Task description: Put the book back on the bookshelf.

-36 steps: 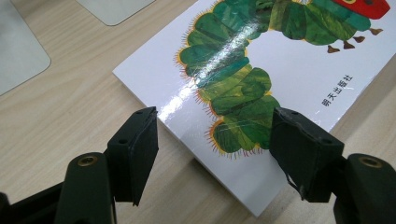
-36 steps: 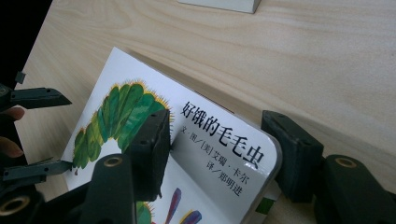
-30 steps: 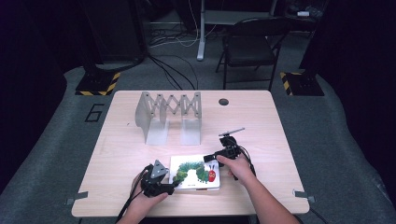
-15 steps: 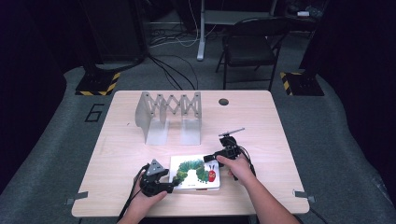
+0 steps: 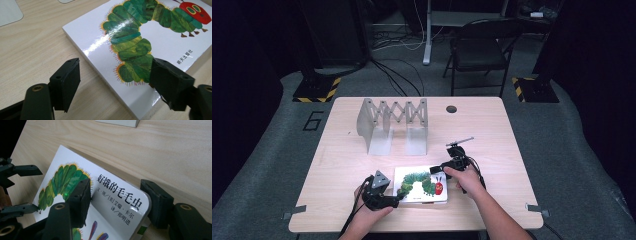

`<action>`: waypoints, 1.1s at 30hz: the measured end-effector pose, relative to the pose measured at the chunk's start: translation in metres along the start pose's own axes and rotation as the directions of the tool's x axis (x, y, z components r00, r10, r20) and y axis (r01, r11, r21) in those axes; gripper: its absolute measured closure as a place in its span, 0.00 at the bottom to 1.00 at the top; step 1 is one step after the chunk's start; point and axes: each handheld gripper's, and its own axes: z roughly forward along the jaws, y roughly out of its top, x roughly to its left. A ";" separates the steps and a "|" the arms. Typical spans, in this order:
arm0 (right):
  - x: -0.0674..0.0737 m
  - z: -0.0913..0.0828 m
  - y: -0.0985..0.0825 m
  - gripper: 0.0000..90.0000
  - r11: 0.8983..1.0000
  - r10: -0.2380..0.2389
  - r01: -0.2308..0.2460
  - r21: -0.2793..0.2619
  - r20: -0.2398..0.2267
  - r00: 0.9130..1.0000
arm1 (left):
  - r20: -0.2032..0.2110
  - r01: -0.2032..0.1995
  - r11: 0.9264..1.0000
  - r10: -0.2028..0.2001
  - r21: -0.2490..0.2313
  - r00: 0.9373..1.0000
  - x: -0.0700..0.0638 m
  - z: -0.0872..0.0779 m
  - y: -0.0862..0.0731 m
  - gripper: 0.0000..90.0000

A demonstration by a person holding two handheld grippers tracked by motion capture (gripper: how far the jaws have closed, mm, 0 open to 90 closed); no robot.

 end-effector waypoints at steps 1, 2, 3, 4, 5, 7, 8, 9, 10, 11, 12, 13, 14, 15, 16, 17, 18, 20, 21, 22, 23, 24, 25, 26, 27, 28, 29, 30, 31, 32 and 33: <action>0.000 0.000 0.000 0.47 1.000 0.000 0.000 0.000 0.000 1.000 | 0.009 -0.003 1.000 0.003 0.009 1.000 0.000 0.000 0.000 0.24; 0.000 0.000 0.000 0.47 1.000 0.001 -0.001 -0.003 0.000 1.000 | 0.016 -0.003 1.000 0.003 0.008 1.000 0.000 0.000 0.000 0.21; 0.000 0.000 0.000 0.47 1.000 0.002 -0.002 -0.006 0.001 1.000 | 0.022 -0.013 1.000 0.013 0.015 1.000 0.000 0.000 0.000 0.21; 0.000 0.000 0.000 0.47 1.000 -0.001 0.001 -0.003 0.002 1.000 | 0.022 -0.013 1.000 0.013 0.015 1.000 0.000 0.000 0.000 0.21; 0.000 0.000 0.000 0.47 1.000 -0.001 0.001 -0.003 0.002 1.000 | 0.019 -0.009 1.000 0.009 0.010 1.000 0.000 0.000 0.000 0.21; -0.001 0.000 0.000 0.47 1.000 -0.011 0.011 -0.005 0.002 1.000 | 0.020 0.000 1.000 0.000 0.010 1.000 0.000 0.001 0.000 0.22; -0.001 0.000 0.000 0.47 1.000 -0.013 0.013 -0.003 0.002 1.000 | 0.025 0.004 1.000 -0.005 0.011 1.000 0.001 0.001 -0.001 0.22; -0.001 0.000 0.000 0.47 1.000 -0.013 0.013 -0.003 0.002 1.000 | 0.025 0.004 1.000 -0.005 0.011 1.000 0.001 0.001 -0.001 0.22; -0.001 0.001 0.000 0.47 1.000 -0.017 0.017 -0.009 0.006 1.000 | 0.029 0.017 1.000 -0.018 0.008 0.999 0.002 0.002 -0.001 0.22; -0.001 0.001 0.000 0.47 1.000 -0.017 0.017 -0.009 0.006 1.000 | 0.029 0.017 1.000 -0.018 0.008 0.999 0.002 0.002 -0.001 0.22; -0.001 0.000 0.000 0.47 1.000 -0.017 0.017 -0.009 0.006 1.000 | 0.029 0.024 1.000 -0.024 0.006 0.999 0.002 0.002 -0.002 0.22; 0.000 0.000 0.000 0.47 1.000 -0.016 0.016 -0.009 0.007 1.000 | 0.028 0.026 1.000 -0.026 0.003 0.999 0.001 0.002 -0.002 0.22; 0.000 0.000 0.000 0.47 1.000 -0.017 0.017 -0.009 0.009 1.000 | 0.025 0.022 1.000 -0.022 0.004 0.999 0.001 0.001 -0.002 0.22; 0.000 0.000 -0.001 0.47 1.000 -0.010 0.010 -0.008 0.007 1.000 | 0.033 0.015 1.000 -0.015 0.010 0.999 0.001 0.001 -0.002 0.22; 0.000 0.000 -0.001 0.47 1.000 -0.010 0.010 -0.007 0.007 1.000 | 0.033 0.015 1.000 -0.015 0.010 0.999 0.001 0.001 -0.002 0.22; 0.000 0.000 0.000 0.47 1.000 -0.016 0.016 -0.008 0.007 1.000 | 0.030 0.016 1.000 -0.016 0.004 0.999 0.001 0.001 -0.002 0.22; 0.000 0.000 -0.001 0.47 1.000 -0.016 0.016 -0.007 0.007 1.000 | 0.031 0.025 1.000 -0.025 -0.005 0.999 0.001 0.001 -0.003 0.22; 0.001 -0.001 -0.001 0.47 1.000 0.000 0.000 0.000 0.006 1.000 | 0.032 0.021 1.000 -0.021 -0.011 0.999 0.001 0.002 -0.004 0.22; 0.001 -0.001 -0.001 0.47 1.000 0.000 0.000 0.000 0.006 1.000 | 0.032 0.021 1.000 -0.021 -0.011 0.999 0.001 0.002 -0.004 0.22; 0.000 0.000 -0.001 0.47 1.000 -0.011 0.011 -0.005 0.007 1.000 | 0.033 0.022 1.000 -0.022 -0.008 0.999 0.001 0.001 -0.004 0.22; 0.001 -0.001 -0.002 0.47 1.000 -0.005 0.005 -0.002 0.008 1.000 | 0.034 0.019 1.000 -0.019 -0.005 0.999 0.001 0.001 -0.004 0.22; 0.001 -0.001 -0.002 0.47 1.000 -0.007 0.007 0.001 0.007 1.000 | 0.037 0.019 1.000 -0.018 -0.005 0.999 0.002 0.001 -0.004 0.22; 0.001 -0.001 -0.002 0.47 1.000 -0.007 0.007 0.001 0.007 1.000 | 0.037 0.019 1.000 -0.018 -0.005 0.999 0.002 0.001 -0.004 0.22; 0.002 -0.002 -0.002 0.47 1.000 -0.011 0.011 -0.003 0.011 1.000 | 0.045 0.025 1.000 -0.025 -0.008 0.999 0.002 0.002 -0.004 0.22; 0.002 -0.002 -0.002 0.47 1.000 -0.017 0.018 -0.006 0.012 1.000 | 0.047 0.036 0.999 -0.035 -0.011 0.998 0.002 0.002 -0.005 0.22; 0.003 -0.003 -0.002 0.47 1.000 -0.021 0.021 -0.007 0.013 1.000 | 0.042 0.027 1.000 -0.026 -0.014 0.999 0.003 0.002 -0.005 0.22; 0.004 -0.004 -0.002 0.48 1.000 -0.017 0.017 -0.007 0.013 1.000 | 0.042 0.027 1.000 -0.026 -0.014 0.999 0.003 0.002 -0.005 0.22; 0.005 -0.005 -0.002 0.48 1.000 -0.025 0.025 -0.012 0.014 1.000 | 0.046 0.021 1.000 -0.020 -0.006 0.999 0.004 0.000 -0.004 0.22; 0.006 -0.006 -0.003 0.48 0.999 -0.031 0.032 -0.021 0.014 0.999 | 0.049 0.029 1.000 -0.028 -0.009 0.998 0.003 0.000 -0.004 0.22; 0.006 -0.008 -0.003 0.49 0.999 -0.030 0.030 -0.015 0.014 0.999 | 0.050 0.029 1.000 -0.028 -0.012 0.998 0.004 0.000 -0.004 0.22; 0.007 -0.009 -0.003 0.50 0.999 -0.031 0.032 -0.024 0.013 0.999 | 0.050 0.029 1.000 -0.028 -0.012 0.998 0.004 0.000 -0.004 0.22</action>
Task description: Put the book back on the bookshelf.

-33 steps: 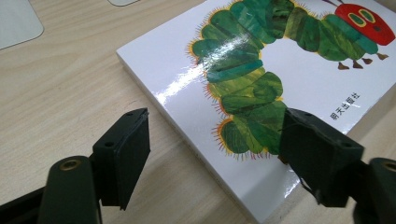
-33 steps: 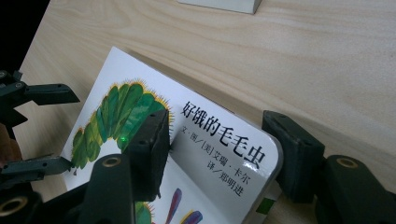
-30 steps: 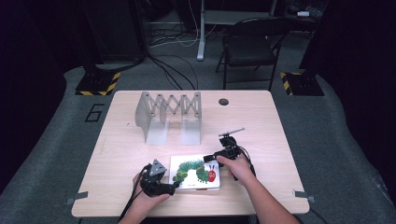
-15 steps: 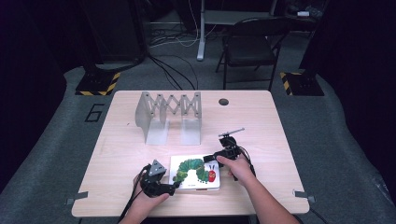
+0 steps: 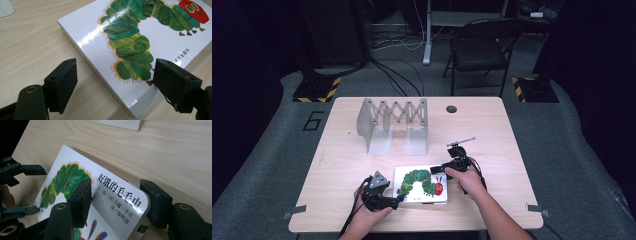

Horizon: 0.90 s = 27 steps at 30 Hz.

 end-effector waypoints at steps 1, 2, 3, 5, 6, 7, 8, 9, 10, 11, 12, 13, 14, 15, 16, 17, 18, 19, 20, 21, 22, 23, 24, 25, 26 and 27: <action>0.001 -0.002 0.000 0.50 1.000 -0.006 0.006 -0.003 -0.001 1.000 | 0.004 0.007 1.000 -0.007 -0.001 1.000 0.000 0.000 0.000 0.22; 0.001 -0.002 0.000 0.50 1.000 -0.006 0.006 -0.003 -0.001 1.000 | 0.004 0.007 1.000 -0.007 -0.001 1.000 0.000 0.000 0.000 0.22; 0.002 -0.004 0.000 0.51 1.000 -0.010 0.010 -0.010 -0.002 1.000 | 0.006 0.020 1.000 -0.020 -0.003 1.000 0.000 -0.001 0.000 0.22; 0.003 -0.004 0.000 0.52 1.000 -0.014 0.014 -0.010 -0.005 1.000 | 0.004 0.021 1.000 -0.021 0.001 1.000 0.000 -0.001 0.000 0.22; 0.002 -0.004 0.000 0.52 1.000 -0.020 0.020 -0.019 -0.004 1.000 | 0.000 0.025 1.000 -0.025 -0.001 1.000 0.000 -0.001 0.000 0.22; 0.001 -0.004 0.001 0.53 1.000 -0.019 0.019 -0.015 -0.010 1.000 | 0.007 0.021 1.000 -0.021 0.003 1.000 0.001 -0.002 0.000 0.22; 0.001 -0.004 0.001 0.53 1.000 -0.019 0.019 -0.015 -0.010 1.000 | 0.007 0.021 1.000 -0.021 0.003 1.000 0.001 -0.002 0.000 0.22; 0.000 -0.004 0.001 0.53 1.000 -0.013 0.013 -0.007 -0.020 1.000 | 0.011 0.022 1.000 -0.022 0.008 1.000 0.001 -0.002 0.001 0.23; 0.000 -0.004 0.001 0.53 1.000 -0.013 0.013 -0.007 -0.020 1.000 | 0.019 0.034 0.999 -0.034 0.007 0.999 0.000 -0.002 0.001 0.23; -0.001 -0.003 0.001 0.53 1.000 -0.017 0.017 -0.015 -0.020 1.000 | 0.031 0.032 0.999 -0.032 0.007 0.999 -0.002 -0.002 0.001 0.25; -0.001 -0.003 0.001 0.53 1.000 -0.017 0.017 -0.009 -0.022 1.000 | 0.031 0.032 0.999 -0.032 0.007 0.999 -0.002 -0.002 0.001 0.25; -0.001 -0.003 0.001 0.53 1.000 -0.008 0.008 -0.008 -0.022 1.000 | 0.041 0.011 1.000 -0.011 0.012 0.999 -0.004 -0.002 0.002 0.25; -0.001 -0.002 0.001 0.53 1.000 -0.007 0.006 -0.012 -0.026 1.000 | 0.044 0.019 1.000 -0.020 0.013 0.999 -0.006 -0.002 0.002 0.25; -0.002 -0.003 0.001 0.53 1.000 -0.009 0.008 -0.003 -0.027 1.000 | 0.045 -0.004 1.000 0.003 0.016 0.999 -0.006 -0.002 0.003 0.25; -0.002 -0.003 0.001 0.53 1.000 -0.009 0.008 -0.003 -0.027 1.000 | 0.045 -0.004 1.000 0.003 0.016 0.999 -0.006 -0.002 0.003 0.25; -0.002 -0.002 0.001 0.53 1.000 0.005 -0.005 -0.002 -0.029 1.000 | 0.051 0.004 1.000 -0.005 0.013 0.999 -0.008 -0.001 0.003 0.25; -0.002 -0.002 0.001 0.53 1.000 0.002 -0.002 0.003 -0.030 1.000 | 0.048 0.002 1.000 -0.003 0.016 0.999 -0.009 -0.001 0.003 0.25; -0.002 -0.002 0.001 0.53 1.000 0.002 -0.001 0.004 -0.030 1.000 | 0.041 0.004 1.000 -0.004 0.015 0.999 -0.009 0.000 0.003 0.24; -0.002 -0.002 0.000 0.53 1.000 0.001 -0.001 0.003 -0.029 1.000 | 0.039 0.015 1.000 -0.016 0.017 0.999 -0.008 0.001 0.003 0.22; -0.002 -0.002 0.000 0.53 1.000 0.001 -0.001 0.004 -0.029 1.000 | 0.039 0.014 1.000 -0.015 0.018 0.999 -0.007 0.001 0.003 0.21; -0.002 -0.002 0.000 0.53 1.000 0.001 -0.001 0.004 -0.029 1.000 | 0.039 0.014 1.000 -0.015 0.018 0.999 -0.007 0.001 0.003 0.20; -0.002 -0.002 0.000 0.53 1.000 0.003 -0.003 0.001 -0.027 1.000 | 0.036 0.011 1.000 -0.012 0.018 0.999 -0.007 0.002 0.003 0.20; -0.002 -0.002 0.000 0.53 1.000 0.002 -0.001 0.001 -0.027 1.000 | 0.038 0.011 1.000 -0.012 0.014 0.999 -0.007 0.002 0.003 0.20; -0.002 -0.002 0.000 0.53 1.000 0.002 -0.001 0.001 -0.027 1.000 | 0.038 0.011 1.000 -0.012 0.014 0.999 -0.007 0.002 0.003 0.20; -0.003 -0.002 0.000 0.53 1.000 -0.006 0.006 0.001 -0.028 1.000 | 0.041 0.009 1.000 -0.010 0.020 0.999 -0.008 0.002 0.004 0.20; -0.003 -0.002 0.000 0.53 1.000 -0.006 0.006 0.001 -0.027 1.000 | 0.045 0.029 1.000 -0.029 0.012 0.999 -0.009 0.003 0.003 0.20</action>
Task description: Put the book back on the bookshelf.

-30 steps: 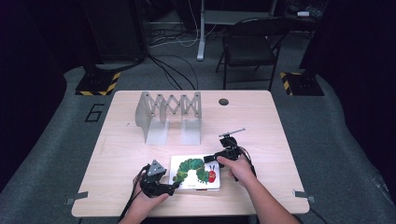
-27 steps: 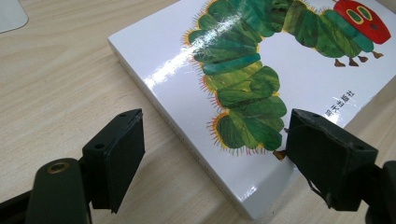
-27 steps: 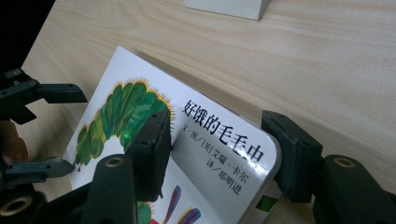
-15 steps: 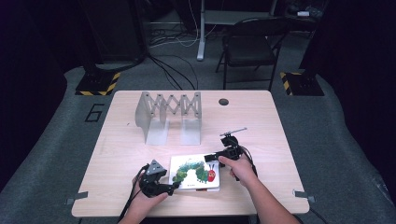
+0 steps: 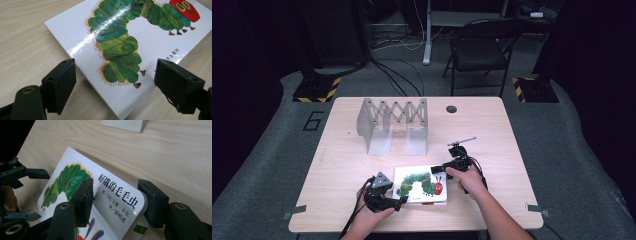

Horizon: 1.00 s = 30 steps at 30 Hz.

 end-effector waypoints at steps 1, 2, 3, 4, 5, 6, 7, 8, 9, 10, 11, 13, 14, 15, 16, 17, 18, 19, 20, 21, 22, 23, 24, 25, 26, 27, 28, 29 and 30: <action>0.000 0.000 0.000 0.53 1.000 0.000 0.000 0.000 0.000 1.000 | -0.001 -0.012 1.000 0.012 0.004 1.000 0.001 0.000 0.001 0.19; 0.001 0.000 0.000 0.53 1.000 0.011 -0.011 -0.001 0.002 1.000 | -0.001 -0.003 1.000 0.003 0.002 1.000 0.000 0.001 0.001 0.18; 0.001 0.001 0.000 0.53 1.000 0.009 -0.009 -0.006 0.003 1.000 | -0.007 -0.020 1.000 0.020 0.009 1.000 0.000 0.001 0.002 0.17; 0.001 0.001 0.000 0.53 1.000 0.010 -0.010 -0.005 0.003 1.000 | -0.007 -0.020 1.000 0.020 0.009 1.000 0.000 0.001 0.002 0.17; 0.001 0.001 0.000 0.53 1.000 0.010 -0.010 -0.005 0.003 1.000 | -0.012 -0.023 1.000 0.023 0.008 1.000 0.000 0.001 0.002 0.17; 0.001 0.001 0.000 0.53 1.000 0.009 -0.009 -0.006 0.004 1.000 | -0.014 -0.022 1.000 0.022 0.008 1.000 0.000 0.001 0.002 0.16; 0.001 0.001 0.000 0.53 1.000 0.010 -0.010 -0.005 0.004 1.000 | -0.011 -0.008 1.000 0.008 0.003 1.000 -0.001 0.002 0.002 0.16; 0.001 0.001 0.000 0.52 1.000 0.011 -0.011 -0.004 0.004 1.000 | -0.014 -0.004 1.000 0.004 0.001 1.000 -0.002 0.002 0.002 0.16; 0.000 0.001 0.000 0.52 1.000 0.001 -0.001 -0.001 0.004 1.000 | -0.014 -0.004 1.000 0.004 0.001 1.000 -0.002 0.002 0.002 0.16; 0.001 0.001 0.000 0.52 1.000 0.002 -0.002 0.000 0.006 1.000 | -0.015 -0.018 1.000 0.018 -0.001 1.000 -0.002 0.003 0.002 0.16; 0.001 0.001 0.000 0.52 1.000 0.002 -0.002 0.000 0.006 1.000 | -0.015 -0.018 1.000 0.018 -0.001 1.000 -0.002 0.003 0.002 0.16; 0.001 0.001 0.000 0.52 1.000 0.002 -0.002 0.001 0.009 1.000 | -0.023 -0.032 1.000 0.032 0.000 0.999 -0.003 0.003 0.002 0.16; 0.001 0.001 0.000 0.52 1.000 0.006 -0.006 0.002 0.009 1.000 | -0.024 -0.032 0.999 0.032 0.000 0.999 -0.003 0.003 0.002 0.16; 0.001 0.001 0.000 0.52 1.000 0.005 -0.005 0.002 0.010 1.000 | -0.018 -0.036 0.999 0.036 0.007 0.999 -0.003 0.003 0.003 0.16; 0.001 0.001 0.000 0.52 1.000 0.005 -0.005 0.002 0.010 1.000 | -0.018 -0.036 0.999 0.036 0.007 0.999 -0.003 0.003 0.003 0.16; 0.001 0.001 0.000 0.52 1.000 0.001 -0.001 0.002 0.011 1.000 | -0.026 -0.043 0.999 0.043 0.002 0.999 -0.003 0.004 0.002 0.16; 0.001 0.001 0.000 0.52 1.000 -0.005 0.005 0.001 0.010 1.000 | -0.040 -0.056 0.998 0.056 0.001 0.998 -0.005 0.004 0.002 0.15; 0.001 0.001 0.000 0.52 1.000 -0.005 0.005 0.001 0.010 1.000 | -0.040 -0.056 0.998 0.056 0.001 0.998 -0.005 0.004 0.002 0.14; 0.003 0.001 0.000 0.52 1.000 0.012 -0.012 0.000 0.014 1.000 | -0.036 -0.063 0.998 0.063 0.008 0.997 -0.005 0.004 0.002 0.14; 0.002 0.000 0.000 0.52 1.000 0.004 -0.004 0.004 0.011 1.000 | -0.040 -0.056 0.998 0.056 0.003 0.998 -0.006 0.005 0.001 0.13; 0.002 0.000 0.000 0.52 1.000 -0.007 0.007 -0.001 0.012 1.000 | -0.042 -0.060 0.998 0.060 0.004 0.997 -0.005 0.005 0.001 0.13; 0.003 0.000 -0.001 0.52 1.000 -0.012 0.012 -0.010 0.014 1.000 | -0.035 -0.060 0.998 0.060 0.008 0.998 -0.005 0.004 0.002 0.13; 0.004 -0.001 0.000 0.52 1.000 -0.005 0.005 -0.003 0.014 1.000 | -0.039 -0.060 0.998 0.060 0.006 0.997 -0.005 0.004 0.001 0.13; 0.004 -0.001 0.000 0.52 1.000 -0.006 0.006 -0.003 0.014 1.000 | -0.039 -0.059 0.998 0.059 0.007 0.997 -0.005 0.004 0.001 0.12; 0.004 -0.001 0.000 0.52 1.000 -0.006 0.006 -0.003 0.014 1.000 | -0.039 -0.059 0.998 0.059 0.007 0.997 -0.005 0.004 0.001 0.12; 0.004 -0.001 -0.001 0.52 1.000 -0.016 0.016 -0.013 0.017 1.000 | -0.040 -0.059 0.998 0.059 0.007 0.997 -0.005 0.004 0.001 0.12; 0.006 -0.002 -0.001 0.52 1.000 -0.006 0.006 -0.005 0.018 1.000 | -0.041 -0.055 0.998 0.056 0.008 0.998 -0.005 0.004 0.001 0.12; 0.006 -0.002 -0.001 0.52 1.000 -0.006 0.006 -0.005 0.018 1.000 | -0.041 -0.055 0.998 0.056 0.008 0.998 -0.005 0.004 0.001 0.12; 0.006 -0.003 -0.001 0.52 0.999 -0.030 0.030 -0.013 0.020 0.999 | -0.040 -0.047 0.999 0.048 0.001 0.998 -0.005 0.005 0.000 0.11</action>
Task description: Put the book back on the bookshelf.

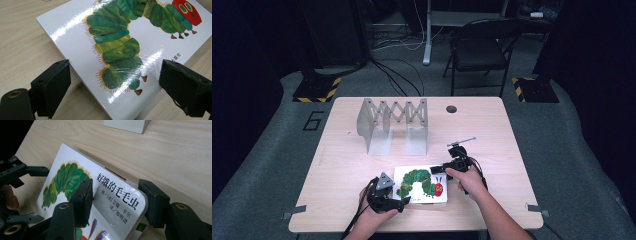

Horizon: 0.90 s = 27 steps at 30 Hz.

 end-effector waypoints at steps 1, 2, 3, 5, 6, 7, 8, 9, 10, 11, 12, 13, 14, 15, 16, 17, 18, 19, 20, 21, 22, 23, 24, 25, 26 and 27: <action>0.000 0.000 0.000 0.52 1.000 0.000 0.000 0.000 0.000 1.000 | 0.000 0.000 1.000 0.000 0.000 1.000 0.000 0.000 0.000 0.10; 0.001 -0.001 0.000 0.52 1.000 0.008 -0.008 0.005 -0.002 1.000 | 0.002 0.006 1.000 -0.006 0.001 1.000 0.000 0.000 0.000 0.10; 0.002 -0.001 0.000 0.52 1.000 0.004 -0.004 0.003 0.001 1.000 | 0.002 0.004 1.000 -0.004 0.006 1.000 0.001 0.000 0.000 0.10; 0.003 -0.003 0.000 0.52 1.000 0.007 -0.007 0.005 -0.001 1.000 | 0.003 0.015 1.000 -0.015 0.004 1.000 0.001 0.001 -0.001 0.09; 0.004 -0.003 0.000 0.52 1.000 0.008 -0.008 0.005 -0.001 1.000 | 0.011 0.020 1.000 -0.020 0.013 1.000 0.002 0.002 -0.001 0.09; 0.004 -0.004 0.000 0.52 1.000 -0.005 0.005 0.001 0.000 1.000 | 0.016 0.024 1.000 -0.025 0.011 1.000 0.002 0.002 -0.001 0.09; 0.005 -0.005 0.000 0.53 1.000 -0.006 0.006 -0.008 0.003 1.000 | 0.022 0.031 0.999 -0.031 0.017 0.999 0.003 0.002 -0.001 0.09; 0.005 -0.005 0.000 0.53 1.000 -0.006 0.006 -0.008 0.003 1.000 | 0.023 0.026 1.000 -0.026 0.017 0.999 0.003 0.002 -0.001 0.09; 0.005 -0.005 0.000 0.53 1.000 -0.009 0.009 -0.007 0.002 1.000 | 0.027 0.041 0.999 -0.041 0.014 0.999 0.003 0.003 -0.002 0.09; 0.005 -0.005 0.000 0.53 1.000 -0.009 0.009 -0.007 0.002 1.000 | 0.027 0.041 0.999 -0.041 0.014 0.999 0.003 0.003 -0.002 0.09; 0.006 -0.006 0.000 0.53 1.000 -0.008 0.008 -0.006 0.002 1.000 | 0.027 0.036 0.999 -0.036 0.015 0.999 0.004 0.003 -0.002 0.09; 0.006 -0.006 0.000 0.53 1.000 -0.010 0.010 -0.007 0.002 1.000 | 0.028 0.032 0.999 -0.032 0.016 0.999 0.004 0.003 -0.002 0.09; 0.007 -0.006 0.000 0.53 1.000 -0.009 0.009 -0.008 0.001 1.000 | 0.029 0.031 0.999 -0.032 0.020 0.999 0.005 0.003 -0.002 0.09; 0.007 -0.006 0.000 0.53 1.000 -0.009 0.009 -0.008 0.001 1.000 | 0.029 0.031 0.999 -0.032 0.020 0.999 0.005 0.003 -0.002 0.09; 0.008 -0.007 0.000 0.53 1.000 -0.008 0.008 -0.007 0.000 1.000 | 0.042 0.054 0.998 -0.054 0.015 0.998 0.005 0.004 -0.002 0.09; 0.008 -0.007 0.000 0.53 1.000 -0.015 0.015 -0.009 0.000 1.000 | 0.042 0.054 0.998 -0.054 0.015 0.998 0.005 0.004 -0.002 0.09; 0.008 -0.008 0.000 0.53 1.000 -0.010 0.010 -0.009 -0.001 1.000 | 0.050 0.062 0.998 -0.063 0.013 0.997 0.005 0.005 -0.002 0.09; 0.008 -0.008 -0.001 0.53 1.000 -0.014 0.014 -0.013 0.000 1.000 | 0.050 0.062 0.998 -0.063 0.013 0.997 0.005 0.005 -0.002 0.09; 0.009 -0.008 0.000 0.53 1.000 -0.017 0.017 -0.015 0.001 1.000 | 0.056 0.069 0.997 -0.070 0.020 0.996 0.005 0.005 -0.002 0.09; 0.009 -0.008 0.000 0.53 1.000 -0.017 0.017 -0.015 0.001 1.000 | 0.060 0.067 0.998 -0.068 0.019 0.996 0.006 0.005 -0.002 0.09; 0.009 -0.009 0.000 0.53 1.000 -0.023 0.023 -0.016 0.004 1.000 | 0.072 0.070 0.997 -0.072 0.021 0.995 0.008 0.006 -0.002 0.10; 0.009 -0.009 0.000 0.53 1.000 -0.026 0.026 -0.017 0.005 1.000 | 0.077 0.072 0.997 -0.074 0.027 0.994 0.008 0.005 -0.001 0.11; 0.010 -0.009 0.000 0.53 1.000 -0.025 0.026 -0.017 0.004 1.000 | 0.081 0.084 0.996 -0.087 0.033 0.993 0.007 0.005 -0.001 0.11; 0.010 -0.009 0.000 0.53 1.000 -0.025 0.026 -0.017 0.004 1.000 | 0.081 0.084 0.996 -0.087 0.033 0.993 0.007 0.005 -0.001 0.11; 0.010 -0.009 0.000 0.53 0.999 -0.027 0.027 -0.018 0.004 1.000 | 0.081 0.084 0.996 -0.087 0.035 0.993 0.007 0.005 -0.001 0.11; 0.010 -0.009 0.000 0.53 0.999 -0.026 0.026 -0.019 0.002 1.000 | 0.082 0.087 0.996 -0.089 0.037 0.993 0.007 0.005 0.000 0.12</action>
